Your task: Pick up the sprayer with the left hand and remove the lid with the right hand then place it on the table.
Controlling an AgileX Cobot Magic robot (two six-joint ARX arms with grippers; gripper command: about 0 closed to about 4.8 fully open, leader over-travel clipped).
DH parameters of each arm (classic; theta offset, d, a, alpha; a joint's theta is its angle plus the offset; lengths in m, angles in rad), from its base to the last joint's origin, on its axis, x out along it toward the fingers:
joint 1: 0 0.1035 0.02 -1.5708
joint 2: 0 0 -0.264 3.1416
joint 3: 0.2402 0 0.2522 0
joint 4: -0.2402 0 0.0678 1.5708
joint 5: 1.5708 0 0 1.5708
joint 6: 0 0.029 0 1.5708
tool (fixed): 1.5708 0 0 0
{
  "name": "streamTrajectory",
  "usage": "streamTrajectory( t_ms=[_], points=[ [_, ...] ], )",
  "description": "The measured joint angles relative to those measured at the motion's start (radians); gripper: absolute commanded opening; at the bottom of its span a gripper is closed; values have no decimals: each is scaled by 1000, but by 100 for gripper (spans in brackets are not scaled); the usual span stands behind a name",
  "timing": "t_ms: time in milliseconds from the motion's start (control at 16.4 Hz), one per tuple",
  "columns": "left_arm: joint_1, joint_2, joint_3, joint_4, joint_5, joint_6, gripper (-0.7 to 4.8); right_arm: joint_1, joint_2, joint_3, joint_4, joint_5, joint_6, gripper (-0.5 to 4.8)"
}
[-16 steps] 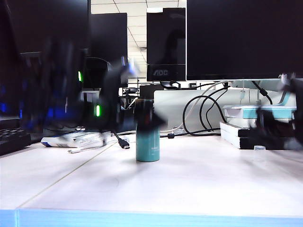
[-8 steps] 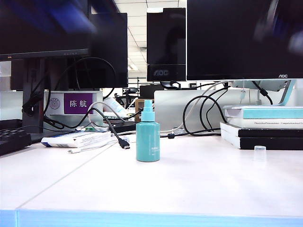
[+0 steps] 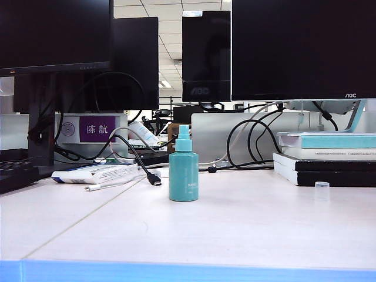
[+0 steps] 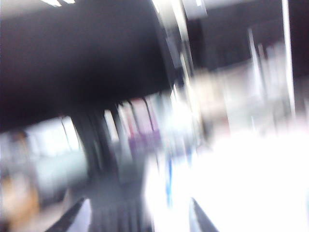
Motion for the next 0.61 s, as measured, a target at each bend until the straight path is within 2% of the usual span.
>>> streamTrajectory(
  t_ms=[61,122,183,243,365,426,609],
  points=[
    [0,-60,-64,-83,-1,-9,204,0,4,-64,-23,2,5,-2],
    [0,-91,-140,-62,-1,-32,172,0,4,-122,-21,2,19,-2],
    [0,-103,-230,-18,-1,-16,168,0,3,-196,2,2,42,-2],
    [0,-97,-260,23,2,-2,168,0,4,-244,33,2,51,-2],
    [0,-71,-270,188,-27,-188,168,-2,5,-311,74,48,54,-2],
    [0,-44,-314,231,13,-211,168,-5,3,-311,78,68,54,-2],
    [0,35,-480,339,105,-203,169,-3,2,-311,77,68,31,0]
  ],
)
